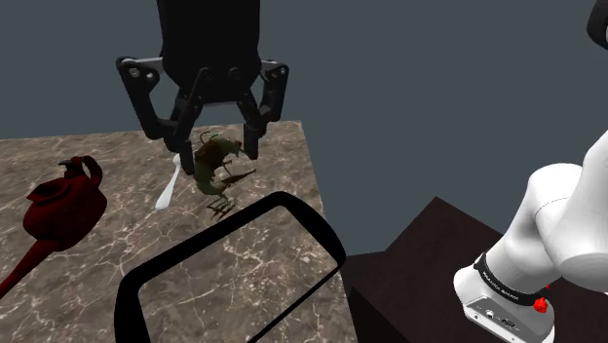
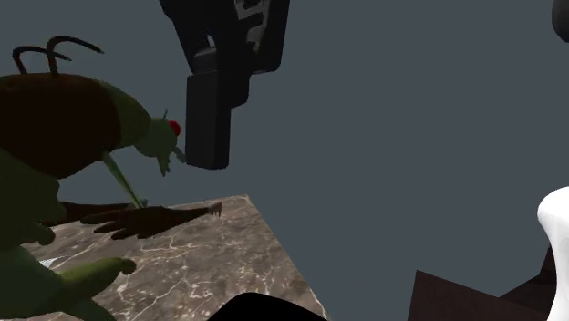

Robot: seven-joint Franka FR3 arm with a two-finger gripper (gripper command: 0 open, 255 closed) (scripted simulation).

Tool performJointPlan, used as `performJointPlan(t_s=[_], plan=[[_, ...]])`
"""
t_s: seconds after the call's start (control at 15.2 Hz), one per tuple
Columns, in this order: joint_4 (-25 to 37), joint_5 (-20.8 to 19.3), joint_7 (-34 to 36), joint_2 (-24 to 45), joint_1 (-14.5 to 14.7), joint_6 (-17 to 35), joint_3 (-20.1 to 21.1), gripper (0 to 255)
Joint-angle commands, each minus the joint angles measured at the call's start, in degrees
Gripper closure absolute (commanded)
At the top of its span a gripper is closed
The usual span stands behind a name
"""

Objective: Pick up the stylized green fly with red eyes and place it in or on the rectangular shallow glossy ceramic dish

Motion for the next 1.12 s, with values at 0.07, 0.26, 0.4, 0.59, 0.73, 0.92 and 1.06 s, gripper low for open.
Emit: performJointPlan(t_s=[0.07, 0.26, 0.4, 0.59, 0.73, 0.92, 1.06], plan=[[0.82, -0.72, 3.58, 0.5, 1.84, 0.19, 1.68, 255], [-2.79, -0.15, 2.89, -0.6, 1.62, 2.75, 1.51, 255], [-5.05, 0.19, 2.47, -1.22, 1.52, 4.42, 1.43, 255], [-8.25, 0.62, 1.88, -2.01, 1.42, 6.86, 1.33, 255], [-10.26, 0.87, 1.52, -2.44, 1.37, 8.46, 1.28, 255], [-13.13, 1.19, 1.02, -2.95, 1.34, 10.82, 1.24, 255], [-14.95, 1.38, 0.71, -3.21, 1.33, 12.37, 1.22, 255]])
